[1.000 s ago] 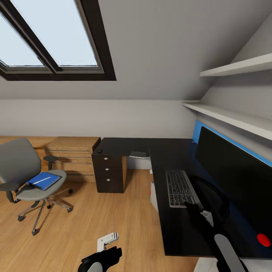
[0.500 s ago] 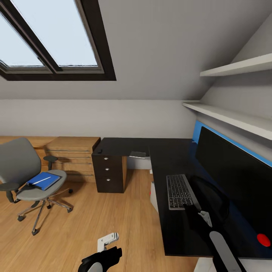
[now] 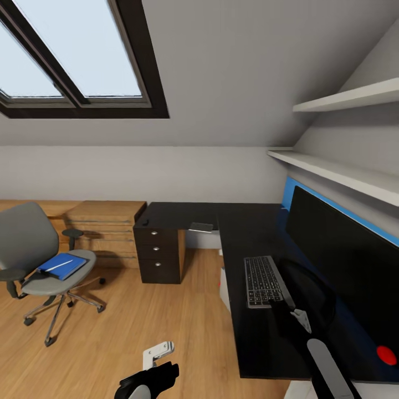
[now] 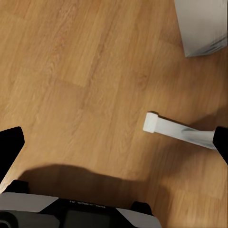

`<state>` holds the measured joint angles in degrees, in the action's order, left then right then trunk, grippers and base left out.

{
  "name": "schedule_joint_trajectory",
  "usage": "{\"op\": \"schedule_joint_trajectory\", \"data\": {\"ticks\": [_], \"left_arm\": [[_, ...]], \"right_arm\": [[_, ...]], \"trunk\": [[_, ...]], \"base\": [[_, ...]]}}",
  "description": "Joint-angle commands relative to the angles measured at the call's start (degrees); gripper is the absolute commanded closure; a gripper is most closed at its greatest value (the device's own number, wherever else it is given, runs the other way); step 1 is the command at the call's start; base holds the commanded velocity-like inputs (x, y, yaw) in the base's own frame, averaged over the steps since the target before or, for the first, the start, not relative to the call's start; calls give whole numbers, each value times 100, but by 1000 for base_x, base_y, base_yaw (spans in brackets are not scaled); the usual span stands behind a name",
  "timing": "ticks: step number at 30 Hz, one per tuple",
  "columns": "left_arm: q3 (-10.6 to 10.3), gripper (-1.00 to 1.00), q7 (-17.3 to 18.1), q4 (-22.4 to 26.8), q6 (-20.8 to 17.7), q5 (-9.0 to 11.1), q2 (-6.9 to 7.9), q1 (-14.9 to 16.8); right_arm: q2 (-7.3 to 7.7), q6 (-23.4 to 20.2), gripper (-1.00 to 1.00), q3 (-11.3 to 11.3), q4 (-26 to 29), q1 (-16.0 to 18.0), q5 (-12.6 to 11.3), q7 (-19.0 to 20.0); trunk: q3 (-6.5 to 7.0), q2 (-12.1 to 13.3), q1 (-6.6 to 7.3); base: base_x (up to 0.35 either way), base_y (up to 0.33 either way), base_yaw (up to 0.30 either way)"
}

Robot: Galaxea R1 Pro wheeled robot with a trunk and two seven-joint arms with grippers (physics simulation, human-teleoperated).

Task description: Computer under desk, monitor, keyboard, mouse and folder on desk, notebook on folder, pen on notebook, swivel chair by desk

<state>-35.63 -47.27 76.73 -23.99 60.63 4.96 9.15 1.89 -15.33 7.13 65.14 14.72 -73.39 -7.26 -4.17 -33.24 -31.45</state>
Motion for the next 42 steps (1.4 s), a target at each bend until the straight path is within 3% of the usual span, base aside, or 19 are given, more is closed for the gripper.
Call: {"op": "schedule_joint_trajectory", "data": {"ticks": [1,39,40,42], "left_arm": [[-13,-100,-41,9,-11,29,5,8],[-6,-100,-36,-17,0,34,5,8],[-6,-100,-36,-17,0,35,5,8],[-6,-100,-36,-17,0,32,5,8]], "right_arm": [[2,-19,100,7,9,4,-61,-30],[4,-31,100,8,19,4,-70,-39],[4,-31,-100,8,22,4,-70,-39],[4,-31,-100,8,24,4,-70,-39]], "trunk": [[-11,-10,-4],[-11,-10,-4],[-11,-10,-4],[-11,-10,-4]], "base": [[149,-161,0],[34,-12,0],[0,0,0],[0,0,0]]}}
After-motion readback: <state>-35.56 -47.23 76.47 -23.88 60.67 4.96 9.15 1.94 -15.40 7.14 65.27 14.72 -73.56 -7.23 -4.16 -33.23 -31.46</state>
